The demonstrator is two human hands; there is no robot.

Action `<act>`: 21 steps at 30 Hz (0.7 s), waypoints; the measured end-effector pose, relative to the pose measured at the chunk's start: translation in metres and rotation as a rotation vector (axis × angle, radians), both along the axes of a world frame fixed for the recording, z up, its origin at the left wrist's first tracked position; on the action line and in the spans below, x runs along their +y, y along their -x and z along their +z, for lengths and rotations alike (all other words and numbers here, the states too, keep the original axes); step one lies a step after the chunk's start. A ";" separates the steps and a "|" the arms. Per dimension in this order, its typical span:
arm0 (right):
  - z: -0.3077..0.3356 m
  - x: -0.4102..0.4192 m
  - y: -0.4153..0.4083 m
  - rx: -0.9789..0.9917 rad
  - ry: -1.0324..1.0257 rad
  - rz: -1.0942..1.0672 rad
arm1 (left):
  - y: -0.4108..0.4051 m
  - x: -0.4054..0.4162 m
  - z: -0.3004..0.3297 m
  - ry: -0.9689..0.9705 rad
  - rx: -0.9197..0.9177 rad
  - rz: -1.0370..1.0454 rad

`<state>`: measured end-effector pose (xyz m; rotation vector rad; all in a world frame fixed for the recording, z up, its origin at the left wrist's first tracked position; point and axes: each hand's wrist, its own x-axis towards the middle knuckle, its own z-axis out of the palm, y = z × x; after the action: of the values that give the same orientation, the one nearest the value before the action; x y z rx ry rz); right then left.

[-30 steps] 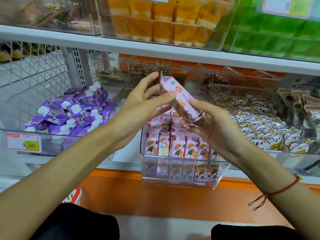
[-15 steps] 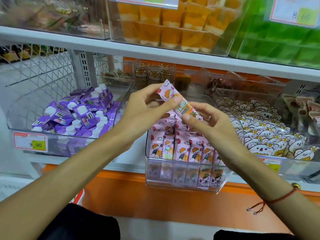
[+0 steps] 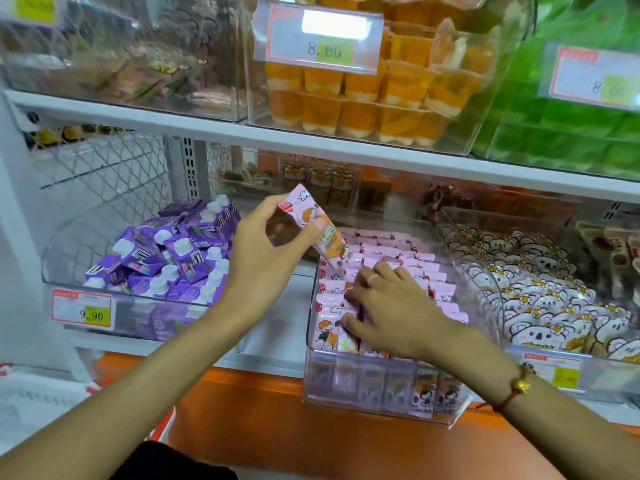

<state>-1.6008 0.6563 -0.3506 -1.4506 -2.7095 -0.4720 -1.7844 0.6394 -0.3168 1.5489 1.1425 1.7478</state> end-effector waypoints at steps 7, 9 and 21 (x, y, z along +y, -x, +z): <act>0.002 -0.003 -0.002 0.045 0.068 0.011 | -0.003 0.002 -0.005 0.032 0.058 -0.043; 0.004 -0.003 -0.002 0.031 0.066 0.033 | -0.003 0.003 -0.006 0.040 0.061 -0.044; 0.010 0.006 0.008 -0.140 0.150 0.001 | -0.006 0.006 -0.009 0.040 0.082 -0.047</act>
<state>-1.6088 0.6626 -0.3406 -1.5038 -2.9120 -0.3921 -1.7780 0.6456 -0.3258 1.6234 1.1641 1.6344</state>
